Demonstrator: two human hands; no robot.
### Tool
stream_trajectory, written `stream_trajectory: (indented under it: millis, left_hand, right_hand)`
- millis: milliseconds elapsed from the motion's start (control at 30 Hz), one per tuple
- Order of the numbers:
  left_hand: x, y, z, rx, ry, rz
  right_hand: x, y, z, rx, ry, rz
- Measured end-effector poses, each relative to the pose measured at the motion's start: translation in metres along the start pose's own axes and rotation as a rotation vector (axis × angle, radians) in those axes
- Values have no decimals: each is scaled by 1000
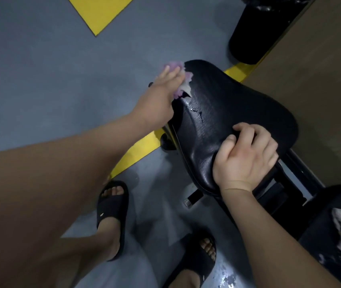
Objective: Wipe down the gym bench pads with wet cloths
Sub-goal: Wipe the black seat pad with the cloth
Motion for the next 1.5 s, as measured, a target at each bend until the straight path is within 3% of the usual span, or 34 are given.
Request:
stream_trajectory:
  millis: [200,267,367,600,733,767,867,967,1167,1300,1500]
  left_hand:
    - [30,-18,42,-238,-370,-264]
    - [11,1,14,-282,-274,-345]
    - [10,10,-3,-210,-131,-317]
    - [28,-7,74,-388,-516,-294]
    - [35,0,22,-321,-235,-355]
    - [44,-5,21,-277,-241,-340]
    - [60,-30,63,-294,-510,-282]
    - [57,-21,79,-428,-602,-287]
    - [55,-9,16,-344,-184,-310]
    - [63,-20,58,-303,-171,-282]
    - [71,-25,110,-499,-139,-272]
  right_hand:
    - [1,3,0,-3,4,-5]
    - [0,2,0,-7,1,-10]
    - [1,2,-1,-11,-8,-19]
    - [2,3,-1,-4,-5,-15]
    - [2,2,0,-3,-8,-10]
    - [1,2,0,0,-6,-8]
    - [1,3,0,-3,-5,-8]
    - [2,2,0,-1,-12,-4]
    - [1,3,-1,2,-4,8]
    - [0,6,-1,-19,-13,6]
    - [-5,21,-9,-212,21,13]
Point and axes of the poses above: each hand's wrist, its own z-axis away from the middle knuckle, its own y-axis out of the back of the hand, x = y × z, the point moved 4 cm from there along -z, towards the middle knuckle, and after that the axes turned 1 degree about -y, right-handed, at the moved point
